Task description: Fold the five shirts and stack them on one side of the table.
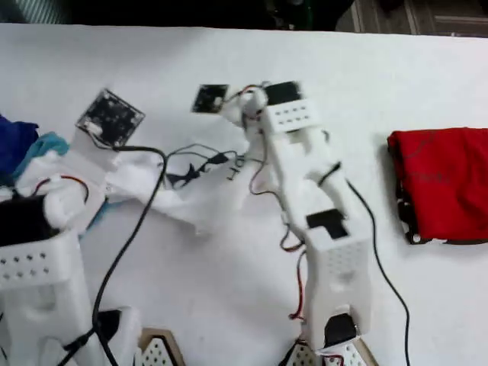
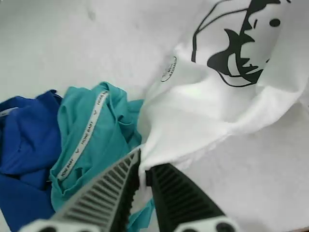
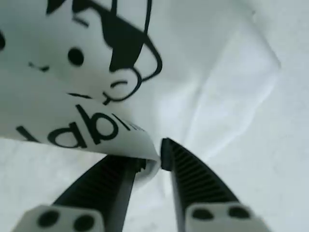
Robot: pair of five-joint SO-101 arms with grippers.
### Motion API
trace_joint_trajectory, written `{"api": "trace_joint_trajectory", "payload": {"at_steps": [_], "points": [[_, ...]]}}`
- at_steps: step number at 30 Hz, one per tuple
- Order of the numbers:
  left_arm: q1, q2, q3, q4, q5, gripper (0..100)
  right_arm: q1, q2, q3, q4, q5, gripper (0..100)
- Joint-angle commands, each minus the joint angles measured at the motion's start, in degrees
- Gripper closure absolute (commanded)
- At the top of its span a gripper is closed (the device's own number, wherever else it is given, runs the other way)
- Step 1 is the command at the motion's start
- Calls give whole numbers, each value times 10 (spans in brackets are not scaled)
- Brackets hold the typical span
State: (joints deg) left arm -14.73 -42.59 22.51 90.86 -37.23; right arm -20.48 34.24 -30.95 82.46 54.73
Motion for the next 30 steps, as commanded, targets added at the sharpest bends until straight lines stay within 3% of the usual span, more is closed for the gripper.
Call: {"api": "trace_joint_trajectory", "payload": {"at_steps": [1,4,7,12,19,24,27,30], "points": [[-10,-7,73,-48,-4,977,-17,46,-102,0,-135,697],[-44,-7,125,-104,1,977,-14,92,-217,69,-222,630],[-83,-7,160,-155,43,977,-15,116,-320,169,-230,630],[-102,-7,183,-185,69,977,-7,54,-317,167,-230,630],[-102,-7,179,-187,80,977,-36,-153,-99,167,-229,697],[-103,-7,179,-187,80,977,-115,-312,145,164,-230,740],[-104,-7,179,-187,80,977,-158,-361,264,150,-239,691],[-104,-7,179,-187,80,977,-192,-371,346,116,-306,584]]}}
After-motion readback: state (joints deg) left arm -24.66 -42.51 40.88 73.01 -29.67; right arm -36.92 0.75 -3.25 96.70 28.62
